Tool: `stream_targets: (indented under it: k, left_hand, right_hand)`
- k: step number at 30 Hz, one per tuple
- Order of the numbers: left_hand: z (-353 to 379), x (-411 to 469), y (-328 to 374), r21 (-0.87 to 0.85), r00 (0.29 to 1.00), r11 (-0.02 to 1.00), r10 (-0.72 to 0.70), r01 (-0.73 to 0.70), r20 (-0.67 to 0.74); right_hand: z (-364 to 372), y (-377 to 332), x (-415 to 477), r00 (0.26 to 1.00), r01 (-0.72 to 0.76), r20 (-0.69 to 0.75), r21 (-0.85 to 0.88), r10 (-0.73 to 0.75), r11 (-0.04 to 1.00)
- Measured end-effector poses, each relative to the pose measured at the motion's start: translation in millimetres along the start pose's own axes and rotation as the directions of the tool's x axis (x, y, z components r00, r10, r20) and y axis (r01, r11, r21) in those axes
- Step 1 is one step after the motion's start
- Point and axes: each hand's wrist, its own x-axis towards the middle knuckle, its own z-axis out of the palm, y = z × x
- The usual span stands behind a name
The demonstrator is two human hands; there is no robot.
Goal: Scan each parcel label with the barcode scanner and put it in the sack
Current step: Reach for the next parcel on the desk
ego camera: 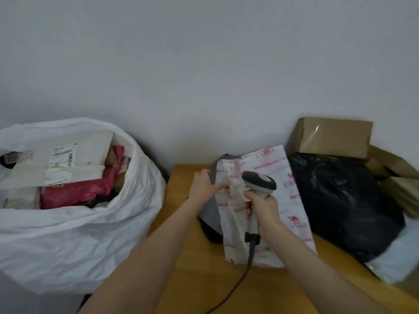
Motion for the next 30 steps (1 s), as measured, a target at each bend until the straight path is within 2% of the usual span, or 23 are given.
stream_targets:
  k: [4, 6, 12, 16, 19, 22, 24, 26, 30]
  left_hand:
    - [75, -19, 0, -0.172, 0.927, 0.915, -0.340, 0.365, 0.160]
    - [101, -27, -6, -0.303, 0.901, 0.850, -0.391, 0.431, 0.186]
    - [114, -32, -6, -0.531, 0.932, 0.785, -0.360, 0.319, 0.028]
    - [68, -32, 31, -0.521, 0.969, 0.839, -0.232, 0.156, -0.084]
    - [13, -26, 64, -0.441, 0.969, 0.892, -0.011, -0.102, -0.245]
    - [-32, -14, 87, -0.151, 0.884, 0.940, 0.222, -0.307, -0.412]
    - [-44, -10, 92, -0.005, 0.833, 0.939, 0.302, -0.343, -0.464]
    - [-42, -8, 84, 0.056, 0.822, 0.946, 0.307, -0.320, -0.481]
    - [-16, -14, 49, 0.001, 0.883, 0.973, 0.209, -0.230, -0.419]
  right_hand:
    - [-86, 9, 8, 0.995, -0.024, -0.096, 0.028, 0.027, 0.999]
    - [-114, 14, 9, 0.991, -0.036, -0.128, 0.029, 0.039, 0.999]
    - [-148, 19, 12, 0.986, -0.078, -0.142, 0.095, 0.092, 0.992]
    - [-148, 0, 8, 0.989, -0.050, -0.128, 0.144, 0.068, 0.988]
    - [-139, -23, 3, 0.993, -0.006, -0.114, 0.191, 0.028, 0.982]
    - [-126, -43, -4, 0.994, 0.050, -0.105, 0.247, -0.024, 0.968]
    - [-118, -51, -8, 0.993, 0.080, -0.109, 0.284, -0.051, 0.956]
    - [-113, -54, -11, 0.989, 0.094, -0.134, 0.321, -0.053, 0.942]
    - [-116, -46, -8, 0.969, 0.106, -0.245, 0.365, -0.015, 0.925]
